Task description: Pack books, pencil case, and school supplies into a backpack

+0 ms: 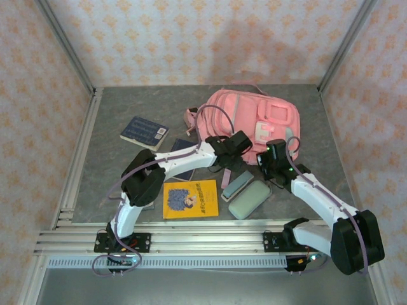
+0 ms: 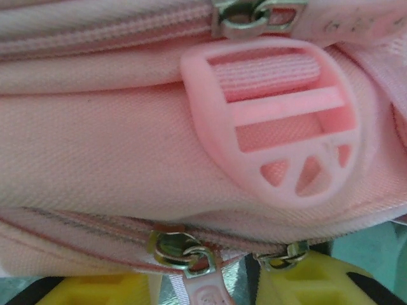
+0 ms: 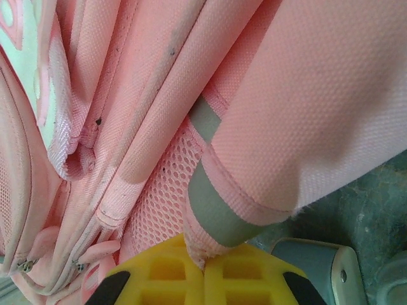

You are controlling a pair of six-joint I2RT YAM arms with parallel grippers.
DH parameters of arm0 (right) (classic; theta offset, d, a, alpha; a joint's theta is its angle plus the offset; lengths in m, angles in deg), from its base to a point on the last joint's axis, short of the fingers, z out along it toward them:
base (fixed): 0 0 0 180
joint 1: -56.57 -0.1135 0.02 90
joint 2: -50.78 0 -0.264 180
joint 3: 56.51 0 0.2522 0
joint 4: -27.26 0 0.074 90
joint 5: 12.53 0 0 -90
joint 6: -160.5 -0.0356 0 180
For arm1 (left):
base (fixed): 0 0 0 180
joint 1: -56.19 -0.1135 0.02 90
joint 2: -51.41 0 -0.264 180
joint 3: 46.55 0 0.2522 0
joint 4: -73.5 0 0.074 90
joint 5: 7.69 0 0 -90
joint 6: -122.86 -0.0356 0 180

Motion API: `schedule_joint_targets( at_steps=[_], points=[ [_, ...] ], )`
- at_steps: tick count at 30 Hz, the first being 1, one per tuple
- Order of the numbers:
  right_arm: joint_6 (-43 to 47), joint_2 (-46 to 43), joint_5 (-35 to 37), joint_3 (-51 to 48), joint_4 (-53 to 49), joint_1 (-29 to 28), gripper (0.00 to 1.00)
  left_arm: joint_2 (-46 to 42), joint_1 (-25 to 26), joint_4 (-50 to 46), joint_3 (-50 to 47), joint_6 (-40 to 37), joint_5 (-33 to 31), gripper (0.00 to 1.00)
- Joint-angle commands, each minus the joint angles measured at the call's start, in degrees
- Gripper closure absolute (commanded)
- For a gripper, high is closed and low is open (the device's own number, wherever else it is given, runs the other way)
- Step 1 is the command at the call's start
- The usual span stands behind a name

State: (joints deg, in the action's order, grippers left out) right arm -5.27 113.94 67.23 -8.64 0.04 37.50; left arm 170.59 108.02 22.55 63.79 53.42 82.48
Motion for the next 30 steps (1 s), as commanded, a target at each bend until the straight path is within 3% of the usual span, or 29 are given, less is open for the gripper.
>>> schedule_joint_targets(
  at_steps=[1, 8, 14, 19, 23, 30],
  points=[
    [0.24, -0.58, -1.19, 1.69, 3.99, 0.1, 1.0, 0.95, 0.11, -4.76, 3.45, -1.99, -5.61, 0.77],
    [1.23, -0.58, -0.5, 1.24, 3.61, 0.0, 1.0, 0.24, 0.11, -6.49, 4.69, -3.55, -6.45, 1.0],
    [5.98, -0.76, 5.54, 3.48, -4.8, 0.1, 1.0, -2.02, -0.51, -6.76, 2.74, -4.12, -6.15, 1.0],
    [8.57, -1.02, 10.77, 4.04, -8.68, 0.3, 1.0, -5.51, -3.9, -3.79, -1.88, -2.0, 0.0, 1.0],
    [10.04, -0.28, 11.65, 4.28, -8.98, 1.06, 1.0, -7.78, -6.49, -1.48, -5.09, -0.96, 5.0, 0.98],
    [12.67, 1.12, 10.99, 4.89, -8.87, 5.22, 1.0, -9.31, -9.08, -1.17, -6.4, -1.66, 7.92, 0.98]
  ],
)
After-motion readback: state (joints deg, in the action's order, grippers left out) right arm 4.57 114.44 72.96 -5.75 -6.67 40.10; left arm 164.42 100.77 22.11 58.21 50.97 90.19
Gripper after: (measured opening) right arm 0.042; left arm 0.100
